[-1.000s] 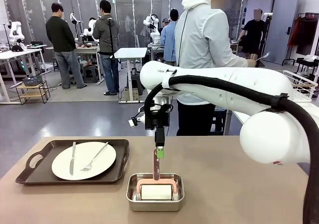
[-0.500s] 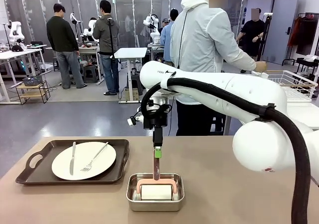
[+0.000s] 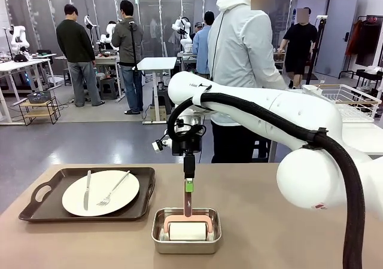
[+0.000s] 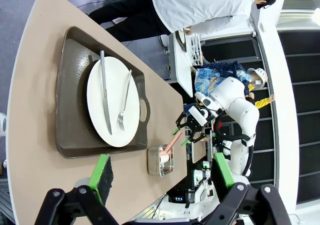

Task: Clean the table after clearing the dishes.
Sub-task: When the left (or right) Handle tray is removed, use the left hand (or right hand) to clean the left (or right) side of the table with the Lint Roller.

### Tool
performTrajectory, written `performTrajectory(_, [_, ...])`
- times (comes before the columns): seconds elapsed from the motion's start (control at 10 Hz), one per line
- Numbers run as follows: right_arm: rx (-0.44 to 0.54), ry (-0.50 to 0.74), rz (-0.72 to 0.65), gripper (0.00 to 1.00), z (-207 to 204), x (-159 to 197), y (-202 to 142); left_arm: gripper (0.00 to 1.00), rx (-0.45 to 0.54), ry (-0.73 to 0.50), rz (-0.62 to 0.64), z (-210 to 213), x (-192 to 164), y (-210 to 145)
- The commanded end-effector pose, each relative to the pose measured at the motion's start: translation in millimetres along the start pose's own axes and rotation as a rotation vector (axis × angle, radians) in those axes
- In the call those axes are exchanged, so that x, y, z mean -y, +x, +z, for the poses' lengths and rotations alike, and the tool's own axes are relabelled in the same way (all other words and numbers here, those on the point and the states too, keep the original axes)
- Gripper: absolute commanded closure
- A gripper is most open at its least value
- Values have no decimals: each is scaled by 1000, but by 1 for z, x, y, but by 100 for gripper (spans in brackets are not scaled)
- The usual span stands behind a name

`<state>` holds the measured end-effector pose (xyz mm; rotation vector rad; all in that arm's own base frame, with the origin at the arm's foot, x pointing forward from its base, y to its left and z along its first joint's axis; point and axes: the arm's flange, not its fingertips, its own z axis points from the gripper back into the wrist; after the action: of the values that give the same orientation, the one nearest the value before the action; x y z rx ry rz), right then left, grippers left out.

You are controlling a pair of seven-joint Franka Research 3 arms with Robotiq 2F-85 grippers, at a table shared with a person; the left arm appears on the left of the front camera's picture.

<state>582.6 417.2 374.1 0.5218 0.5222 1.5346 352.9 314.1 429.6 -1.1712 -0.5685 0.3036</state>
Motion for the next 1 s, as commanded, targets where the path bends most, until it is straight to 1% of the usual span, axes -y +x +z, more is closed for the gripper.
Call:
performTrajectory(0.0, [31, 27, -12, 60, 28, 11, 24, 0, 7, -13, -2, 3, 1, -1])
performTrajectory(0.1, [29, 28, -14, 71, 27, 10, 25, 0, 7, -13, -2, 3, 1, -1])
performTrajectory(0.4, [7, 71, -50, 99, 23, 8, 28, 0, 7, -13, -2, 3, 1, -1])
performTrajectory(0.6, [3, 32, -81, 100, 25, 1, 26, 0, 7, -13, -2, 3, 1, -1])
performTrajectory(0.7, [-2, 4, -91, 98, 25, -4, 27, 0, 7, -13, -2, 3, 1, -1])
performTrajectory(0.8, [-12, -37, -101, 98, 27, -14, 26, 0, 7, -13, -2, 3, 1, -1])
performTrajectory(0.9, [0, -77, -93, 100, 31, -30, 24, 0, 7, -13, -2, 3, 1, -1])
